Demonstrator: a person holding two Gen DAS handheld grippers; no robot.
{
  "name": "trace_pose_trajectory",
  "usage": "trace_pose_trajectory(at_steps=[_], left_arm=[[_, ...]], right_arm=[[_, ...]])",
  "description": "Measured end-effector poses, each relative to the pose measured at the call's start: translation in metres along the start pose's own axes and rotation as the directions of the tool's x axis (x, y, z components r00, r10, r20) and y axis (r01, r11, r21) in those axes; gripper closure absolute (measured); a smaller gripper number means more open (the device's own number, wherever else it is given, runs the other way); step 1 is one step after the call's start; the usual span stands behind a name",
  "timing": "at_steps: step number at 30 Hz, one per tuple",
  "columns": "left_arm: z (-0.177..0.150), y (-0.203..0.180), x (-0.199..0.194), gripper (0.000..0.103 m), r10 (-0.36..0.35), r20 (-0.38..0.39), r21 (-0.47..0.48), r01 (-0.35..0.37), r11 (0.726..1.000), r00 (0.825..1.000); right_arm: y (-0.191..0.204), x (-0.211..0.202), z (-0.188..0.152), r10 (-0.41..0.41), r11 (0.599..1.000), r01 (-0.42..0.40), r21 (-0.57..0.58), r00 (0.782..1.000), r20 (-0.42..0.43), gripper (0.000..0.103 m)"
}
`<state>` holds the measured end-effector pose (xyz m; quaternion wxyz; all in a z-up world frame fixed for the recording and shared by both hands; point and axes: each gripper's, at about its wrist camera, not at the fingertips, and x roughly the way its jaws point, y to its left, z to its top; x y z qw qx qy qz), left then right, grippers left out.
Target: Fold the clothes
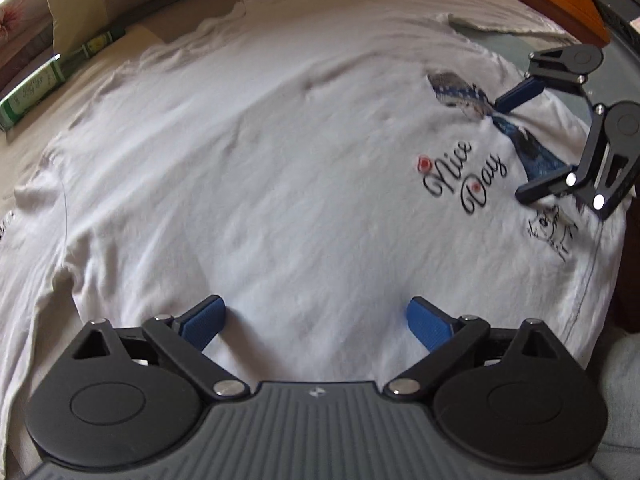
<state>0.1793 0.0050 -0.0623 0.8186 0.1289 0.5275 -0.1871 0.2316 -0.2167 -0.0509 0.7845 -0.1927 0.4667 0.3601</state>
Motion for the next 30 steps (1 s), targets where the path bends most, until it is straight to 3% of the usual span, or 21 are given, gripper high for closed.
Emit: trace_pose_trajectory(at_steps=[3,7,10,14,17,21,30], left_arm=[[-0.013,0.000,-0.006,0.001,-0.005,-0.027,-0.017,0.005,1.000,1.000],[-0.002,0.005,-0.006,0.002,-0.014,-0.079,-0.035,0.011,0.999,0.997],[0.015,0.011,-0.005,0.002,-0.009,-0.056,-0.027,0.007,1.000,0.998],[0.039,0.018,-0.002,0.002,-0.008,-0.011,-0.003,0.008,1.000,1.000],[0.056,0.021,-0.002,0.002,-0.023,0.017,0.001,0.023,1.000,1.000],[0.070,0.019,0.003,0.002,-0.036,0.035,0.015,0.036,0.999,0.999],[0.077,0.009,0.014,0.002,-0.070,0.040,0.020,0.070,0.997,0.997]], right_arm=[[-0.009,-0.010,-0.017,-0.031,0.995,0.033,0.092,0.999,-0.015,0.000],[-0.007,-0.011,-0.026,-0.075,0.987,0.075,0.140,0.997,-0.006,0.000],[-0.006,-0.009,-0.023,-0.094,0.983,0.096,0.160,0.995,-0.022,0.000],[-0.011,-0.010,-0.011,-0.104,0.967,0.126,0.220,0.989,-0.107,0.000],[-0.027,-0.021,-0.011,-0.147,0.924,0.174,0.342,0.984,-0.103,0.000],[-0.058,-0.037,-0.018,-0.216,0.833,0.240,0.498,0.971,-0.108,0.000],[-0.122,-0.057,-0.018,-0.387,0.692,0.339,0.637,0.920,-0.069,0.000]])
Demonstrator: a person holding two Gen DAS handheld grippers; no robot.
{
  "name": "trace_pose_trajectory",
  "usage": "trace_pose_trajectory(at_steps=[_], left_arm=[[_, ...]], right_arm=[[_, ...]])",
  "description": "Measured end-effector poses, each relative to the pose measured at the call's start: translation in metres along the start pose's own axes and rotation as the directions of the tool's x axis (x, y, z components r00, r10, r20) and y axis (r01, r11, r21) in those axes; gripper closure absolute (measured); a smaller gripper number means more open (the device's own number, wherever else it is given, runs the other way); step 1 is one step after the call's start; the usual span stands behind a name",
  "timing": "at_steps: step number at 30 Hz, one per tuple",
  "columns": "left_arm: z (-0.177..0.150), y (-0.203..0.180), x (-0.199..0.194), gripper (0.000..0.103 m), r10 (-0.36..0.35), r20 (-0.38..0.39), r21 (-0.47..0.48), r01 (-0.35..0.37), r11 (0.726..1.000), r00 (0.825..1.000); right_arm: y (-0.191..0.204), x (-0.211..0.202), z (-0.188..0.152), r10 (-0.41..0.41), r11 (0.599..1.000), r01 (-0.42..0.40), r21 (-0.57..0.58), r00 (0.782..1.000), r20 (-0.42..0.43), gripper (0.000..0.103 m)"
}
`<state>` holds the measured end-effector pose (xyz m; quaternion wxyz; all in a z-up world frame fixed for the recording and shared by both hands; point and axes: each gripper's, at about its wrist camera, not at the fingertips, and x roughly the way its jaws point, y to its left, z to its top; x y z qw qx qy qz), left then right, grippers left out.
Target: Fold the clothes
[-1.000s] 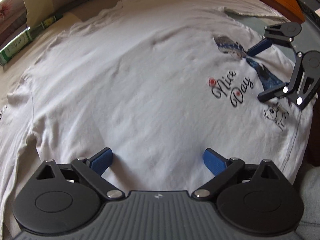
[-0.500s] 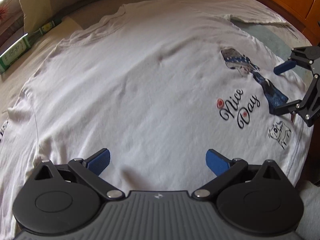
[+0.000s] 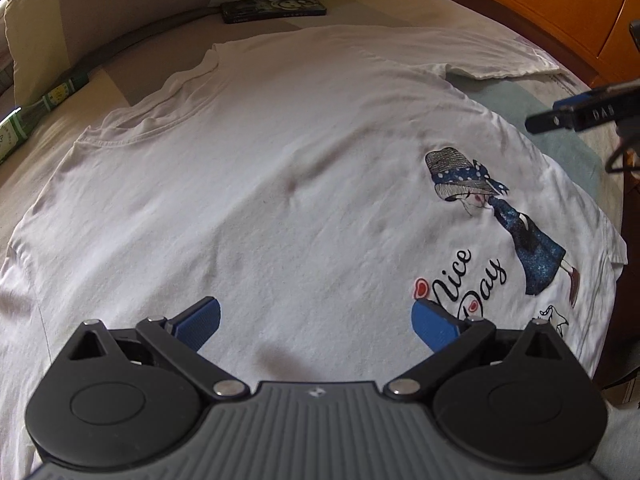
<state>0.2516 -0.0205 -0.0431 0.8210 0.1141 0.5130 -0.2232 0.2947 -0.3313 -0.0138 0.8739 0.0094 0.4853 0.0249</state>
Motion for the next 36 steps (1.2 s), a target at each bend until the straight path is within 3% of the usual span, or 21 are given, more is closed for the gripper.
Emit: trace_pose_trajectory(at_steps=[6,10,13,16,18,21,24,28,30,32,36], left_arm=[[0.002,-0.002,-0.005,0.002,0.025,-0.018,-0.029,-0.025,0.999,1.000],[0.012,-0.009,-0.001,0.002,0.069,-0.030,-0.069,-0.071,0.995,0.997],[0.026,-0.019,0.003,0.002,0.095,-0.031,-0.122,-0.098,0.988,0.995],[0.045,-0.036,0.012,0.002,0.106,-0.028,-0.145,-0.109,0.983,0.994],[0.059,-0.049,0.019,0.002,0.106,-0.026,-0.140,-0.109,0.984,0.994],[0.080,-0.069,0.028,0.002,0.095,-0.026,-0.134,-0.097,0.986,0.995],[0.095,-0.085,0.033,0.002,0.079,-0.027,-0.118,-0.082,0.990,0.996],[0.109,-0.099,0.040,0.002,0.069,-0.040,-0.104,-0.073,0.992,0.997],[0.114,-0.103,0.043,0.002,0.067,-0.045,-0.101,-0.071,0.992,0.997],[0.120,-0.107,0.046,0.002,0.065,-0.044,-0.097,-0.069,0.993,0.997],[0.129,-0.110,0.050,0.002,0.065,-0.027,-0.091,-0.068,0.994,0.997]], right_arm=[[-0.062,0.012,0.045,-0.164,0.983,0.152,0.102,0.978,0.129,0.000],[-0.117,0.034,0.076,-0.224,0.958,0.184,0.220,0.958,0.176,0.000],[-0.144,0.055,0.096,-0.177,0.951,0.127,0.283,0.971,0.160,0.000],[-0.155,0.075,0.107,-0.025,0.956,-0.025,0.292,0.986,0.166,0.000],[-0.157,0.088,0.112,0.112,0.952,-0.151,0.267,0.981,0.155,0.000],[-0.162,0.106,0.114,0.242,0.941,-0.259,0.217,0.965,0.101,0.000],[-0.183,0.102,0.112,0.249,0.948,-0.263,0.181,0.964,0.097,0.000],[-0.240,0.096,0.108,0.200,0.940,-0.221,0.262,0.974,0.103,0.000],[-0.259,0.093,0.108,0.236,0.927,-0.254,0.276,0.967,0.099,0.000],[-0.259,0.090,0.111,0.204,0.942,-0.213,0.260,0.977,0.061,0.000],[-0.234,0.082,0.110,0.205,0.959,-0.208,0.192,0.978,0.036,0.000]])
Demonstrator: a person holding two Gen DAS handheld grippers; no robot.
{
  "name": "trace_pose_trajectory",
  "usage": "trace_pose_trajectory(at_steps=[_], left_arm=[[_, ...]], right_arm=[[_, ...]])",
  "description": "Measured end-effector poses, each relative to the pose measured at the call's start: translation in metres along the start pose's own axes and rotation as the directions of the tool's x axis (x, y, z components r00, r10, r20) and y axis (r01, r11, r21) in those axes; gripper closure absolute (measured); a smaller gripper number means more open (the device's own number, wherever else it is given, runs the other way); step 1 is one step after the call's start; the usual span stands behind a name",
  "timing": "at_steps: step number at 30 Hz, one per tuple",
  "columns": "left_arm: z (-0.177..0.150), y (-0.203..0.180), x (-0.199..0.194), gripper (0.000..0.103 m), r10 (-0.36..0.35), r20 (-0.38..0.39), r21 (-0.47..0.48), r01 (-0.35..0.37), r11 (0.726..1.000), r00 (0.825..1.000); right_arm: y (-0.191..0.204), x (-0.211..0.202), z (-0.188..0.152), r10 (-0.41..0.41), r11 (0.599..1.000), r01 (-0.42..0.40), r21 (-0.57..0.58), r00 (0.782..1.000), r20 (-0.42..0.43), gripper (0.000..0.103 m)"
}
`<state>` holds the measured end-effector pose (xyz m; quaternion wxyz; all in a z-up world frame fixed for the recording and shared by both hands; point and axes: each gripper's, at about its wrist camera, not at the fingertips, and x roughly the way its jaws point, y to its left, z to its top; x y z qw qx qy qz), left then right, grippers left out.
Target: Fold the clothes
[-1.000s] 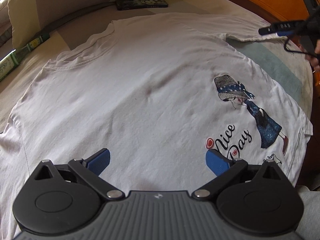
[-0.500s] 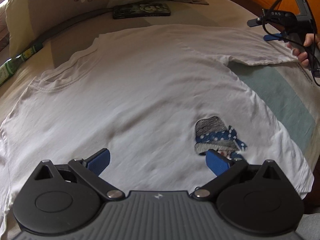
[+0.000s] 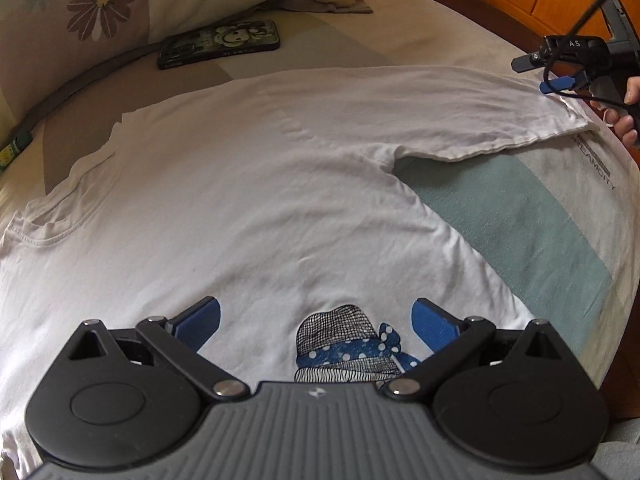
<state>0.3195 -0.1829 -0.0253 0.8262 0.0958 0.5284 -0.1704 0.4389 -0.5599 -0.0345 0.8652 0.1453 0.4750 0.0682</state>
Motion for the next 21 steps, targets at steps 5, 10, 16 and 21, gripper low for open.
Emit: trace_pose_trajectory(at_steps=[5,10,16,21], left_arm=[[-0.002,-0.002,0.006,0.002,-0.029,0.002,0.009,0.029,1.000,1.000],[-0.021,0.006,0.000,0.002,-0.035,-0.007,0.032,0.036,0.999,0.999],[-0.030,0.024,-0.013,0.002,-0.033,0.018,-0.008,0.033,0.999,0.999],[-0.037,0.035,-0.026,0.002,-0.022,0.042,0.011,0.021,1.000,0.999]], right_arm=[[0.013,0.007,-0.031,-0.096,0.989,0.096,-0.114,0.995,0.010,0.000],[0.000,-0.007,-0.038,-0.340,0.939,0.341,-0.048,0.940,0.029,0.000],[0.068,-0.009,-0.028,-0.251,0.960,0.259,-0.108,0.965,0.081,0.000],[0.114,0.036,-0.043,-0.223,0.952,0.227,-0.203,0.974,0.043,0.000]])
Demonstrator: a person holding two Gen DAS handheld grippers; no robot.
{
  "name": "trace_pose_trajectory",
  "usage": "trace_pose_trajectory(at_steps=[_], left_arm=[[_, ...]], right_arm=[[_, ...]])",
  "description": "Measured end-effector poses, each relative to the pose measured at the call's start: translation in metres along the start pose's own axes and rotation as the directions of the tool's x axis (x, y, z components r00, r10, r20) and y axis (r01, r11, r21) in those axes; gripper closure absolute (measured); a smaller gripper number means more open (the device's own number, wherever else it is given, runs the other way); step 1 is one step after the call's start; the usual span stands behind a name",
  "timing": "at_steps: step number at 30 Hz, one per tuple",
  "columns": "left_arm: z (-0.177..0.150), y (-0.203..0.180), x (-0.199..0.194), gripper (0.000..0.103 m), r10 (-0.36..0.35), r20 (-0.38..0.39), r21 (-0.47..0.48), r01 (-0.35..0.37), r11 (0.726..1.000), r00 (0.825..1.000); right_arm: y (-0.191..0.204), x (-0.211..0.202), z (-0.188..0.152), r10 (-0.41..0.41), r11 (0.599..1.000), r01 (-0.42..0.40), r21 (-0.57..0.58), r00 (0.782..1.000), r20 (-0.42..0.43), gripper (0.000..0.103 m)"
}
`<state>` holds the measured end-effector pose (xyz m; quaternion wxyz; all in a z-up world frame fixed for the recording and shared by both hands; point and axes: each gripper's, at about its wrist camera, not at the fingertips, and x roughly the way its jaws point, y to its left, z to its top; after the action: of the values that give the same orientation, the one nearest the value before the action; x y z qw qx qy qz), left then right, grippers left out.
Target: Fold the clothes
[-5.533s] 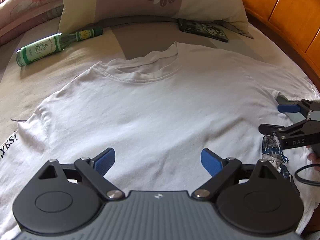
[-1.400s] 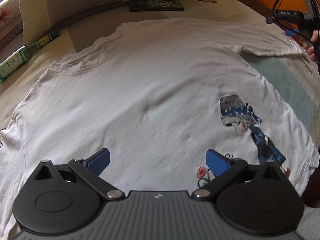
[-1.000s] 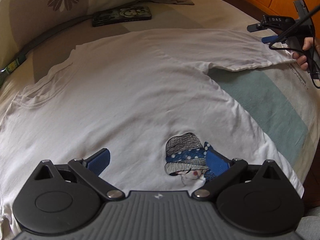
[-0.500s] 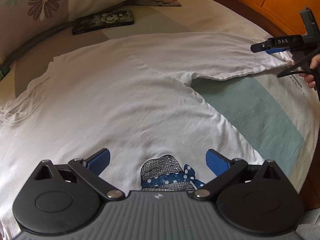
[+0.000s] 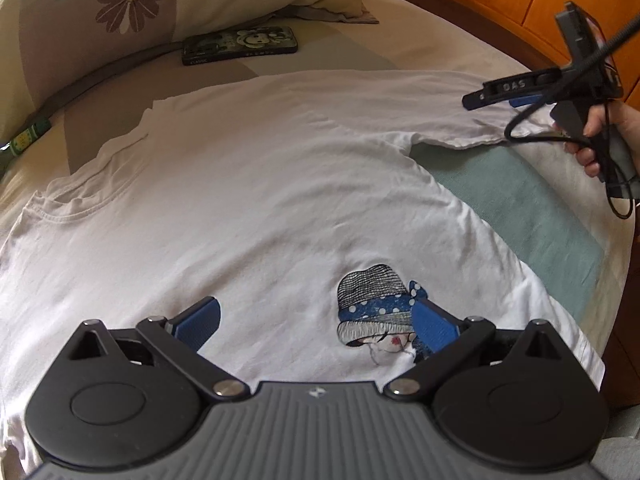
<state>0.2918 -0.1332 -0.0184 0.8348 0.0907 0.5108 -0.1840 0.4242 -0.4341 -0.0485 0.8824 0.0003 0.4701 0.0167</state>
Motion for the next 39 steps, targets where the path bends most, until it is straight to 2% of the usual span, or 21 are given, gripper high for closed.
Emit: trace_pose_trajectory(at_steps=[2,4,10,13,17,22,25,28,30,33,35,37,39], left_arm=[[-0.009,0.007,-0.006,0.002,0.009,-0.005,-0.002,-0.009,1.000,1.000],[-0.020,0.015,-0.010,0.002,0.024,-0.014,-0.013,-0.024,1.000,1.000],[-0.040,0.036,-0.016,0.002,0.075,-0.004,-0.090,-0.075,0.993,0.997],[-0.038,0.043,-0.015,0.002,0.091,0.035,-0.127,-0.086,0.988,0.995],[-0.040,0.049,-0.010,0.002,0.109,0.059,-0.139,-0.100,0.985,0.992],[-0.053,0.057,-0.002,0.002,0.092,0.032,-0.214,-0.084,0.973,0.995],[-0.073,0.063,0.003,0.002,0.078,-0.027,-0.294,-0.082,0.952,0.997],[-0.089,0.071,-0.015,0.002,0.051,0.014,-0.369,-0.042,0.929,0.999],[-0.097,0.081,-0.029,0.002,0.083,0.036,-0.403,-0.062,0.913,0.996],[-0.104,0.115,-0.046,0.002,0.205,0.060,-0.448,-0.158,0.880,0.977],[-0.110,0.148,-0.052,0.002,0.299,0.049,-0.491,-0.238,0.838,0.953],[-0.117,0.182,-0.058,0.002,0.387,0.027,-0.530,-0.316,0.787,0.922],[-0.127,0.212,-0.063,0.002,0.473,0.007,-0.547,-0.393,0.739,0.881]], right_arm=[[0.006,0.001,-0.012,-0.032,0.997,0.035,-0.062,0.998,0.051,0.000],[-0.001,-0.006,-0.019,-0.038,0.998,0.040,-0.039,0.998,0.053,0.000],[0.009,-0.030,-0.013,-0.112,0.993,0.111,-0.049,0.994,-0.006,0.000],[0.039,-0.036,-0.001,-0.033,0.996,0.035,-0.084,0.999,0.024,0.000],[0.090,-0.030,0.016,0.069,0.986,-0.058,-0.158,0.996,0.064,0.000],[0.119,-0.017,0.010,0.069,0.978,-0.064,-0.201,0.997,0.020,0.000],[0.128,-0.027,-0.002,0.085,0.969,-0.085,-0.233,0.996,-0.008,0.000],[0.147,-0.050,-0.012,0.144,0.948,-0.133,-0.289,0.989,0.015,0.000],[0.166,-0.063,-0.017,0.182,0.924,-0.160,-0.346,0.983,0.033,0.000],[0.203,-0.066,-0.028,0.243,0.883,-0.215,-0.418,0.970,0.014,0.000],[0.230,-0.064,-0.036,0.276,0.855,-0.254,-0.453,0.961,-0.018,0.000],[0.256,-0.063,-0.046,0.315,0.832,-0.298,-0.469,0.948,-0.043,0.000],[0.282,-0.063,-0.056,0.340,0.808,-0.322,-0.493,0.939,-0.056,0.000]])
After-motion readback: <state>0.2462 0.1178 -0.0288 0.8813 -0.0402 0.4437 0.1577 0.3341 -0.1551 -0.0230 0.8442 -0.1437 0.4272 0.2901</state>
